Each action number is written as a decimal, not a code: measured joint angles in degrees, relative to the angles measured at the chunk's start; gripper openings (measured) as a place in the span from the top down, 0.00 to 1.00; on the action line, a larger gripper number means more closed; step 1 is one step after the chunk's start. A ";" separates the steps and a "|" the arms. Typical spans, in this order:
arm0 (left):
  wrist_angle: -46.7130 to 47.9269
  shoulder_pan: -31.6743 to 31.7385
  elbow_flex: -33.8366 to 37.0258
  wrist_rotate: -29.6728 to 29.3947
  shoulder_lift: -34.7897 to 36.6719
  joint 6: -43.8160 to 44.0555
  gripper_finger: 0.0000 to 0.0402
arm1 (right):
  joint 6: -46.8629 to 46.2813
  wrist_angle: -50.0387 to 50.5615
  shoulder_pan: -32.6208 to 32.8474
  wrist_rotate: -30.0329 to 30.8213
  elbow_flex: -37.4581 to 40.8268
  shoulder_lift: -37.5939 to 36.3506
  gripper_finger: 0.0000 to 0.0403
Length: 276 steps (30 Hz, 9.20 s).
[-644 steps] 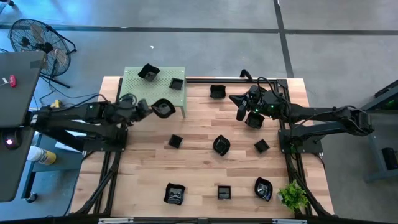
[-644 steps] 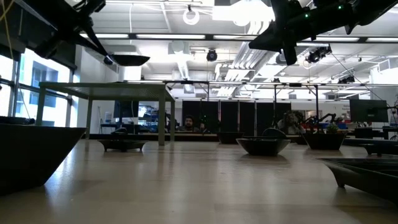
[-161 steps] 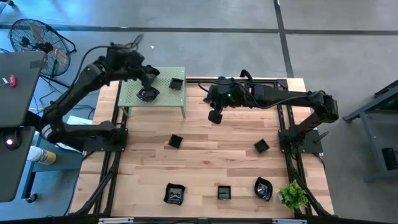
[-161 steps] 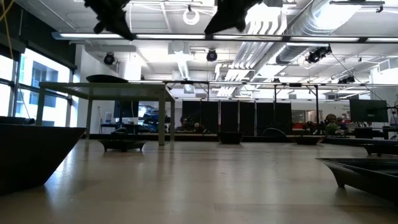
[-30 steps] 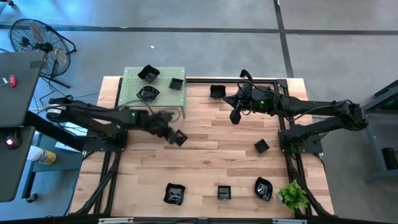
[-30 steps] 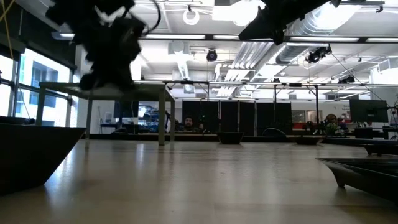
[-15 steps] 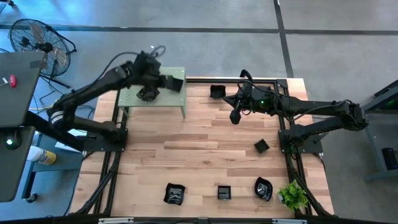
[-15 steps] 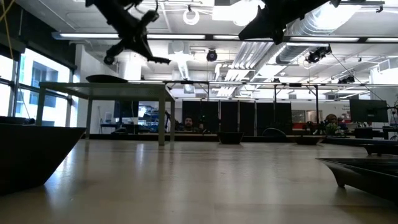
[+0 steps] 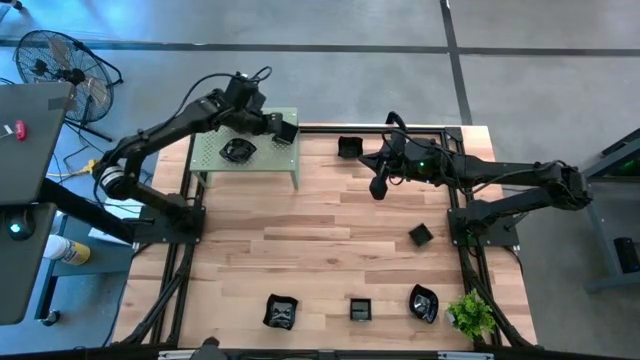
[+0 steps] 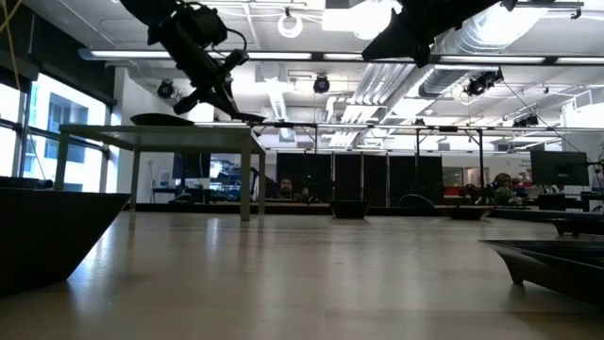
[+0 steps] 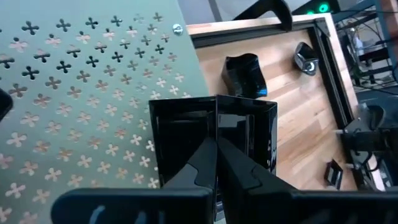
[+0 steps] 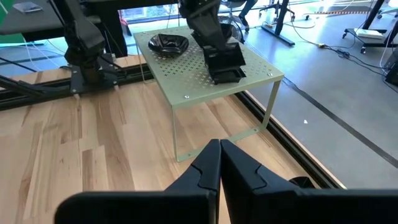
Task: Pick & Place Mini shaped plates
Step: Stack the black square plate on top of the black square plate on the shelf, then stack the black square plate on top of the stacked black square plate on the shelf
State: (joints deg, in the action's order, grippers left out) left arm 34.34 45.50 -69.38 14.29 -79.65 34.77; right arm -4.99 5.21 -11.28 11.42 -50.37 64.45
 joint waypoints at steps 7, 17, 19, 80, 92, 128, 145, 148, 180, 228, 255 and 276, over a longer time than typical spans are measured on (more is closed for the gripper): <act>-0.31 0.74 0.02 0.10 -1.16 0.05 0.99 | 0.05 0.00 0.00 0.00 0.00 0.00 0.99; -0.04 0.63 0.02 -1.17 -1.16 -0.03 0.89 | 0.08 0.00 -0.01 0.02 0.00 0.00 0.99; -0.06 0.63 0.02 -1.27 -1.16 -0.03 0.87 | 0.09 0.00 0.00 0.02 0.00 0.00 0.99; -24.22 -20.39 25.42 -12.32 31.92 -14.78 1.00 | -2.05 46.73 -3.75 -25.49 11.23 0.61 0.67; -23.79 -20.39 25.42 -12.31 32.72 -17.95 1.00 | 11.00 53.94 2.43 -20.61 2.00 12.69 0.65; -17.44 -20.39 25.35 -13.82 37.11 -18.45 1.00 | 31.93 54.12 0.07 -25.49 2.86 30.86 0.98; -17.42 -20.39 25.35 -15.24 37.09 -18.45 1.00 | 8.50 56.09 -5.18 -32.90 -20.95 26.99 0.99; -17.44 -20.39 25.35 -15.60 37.06 -18.45 1.00 | 2.76 54.40 -7.05 -31.79 -28.47 27.15 0.99; -17.44 -20.38 25.35 -17.92 37.06 -17.55 1.00 | -27.24 38.79 -19.99 -33.03 -76.91 61.00 0.98; -9.72 -20.37 25.29 -23.15 43.95 -17.05 1.00 | -45.54 23.23 -2.15 2.57 -60.42 55.50 0.71; -9.72 -20.38 25.31 -22.22 43.96 -17.80 1.00 | -42.93 22.67 -2.96 3.76 -60.43 59.60 0.97; -9.72 -20.38 25.35 -22.24 43.95 -17.80 1.00 | -43.74 21.05 -3.47 1.91 -66.99 59.23 1.00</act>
State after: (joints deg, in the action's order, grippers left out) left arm 24.62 25.11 -44.03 -7.94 -35.70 16.97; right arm -48.73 26.26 -14.75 13.33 -117.36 123.68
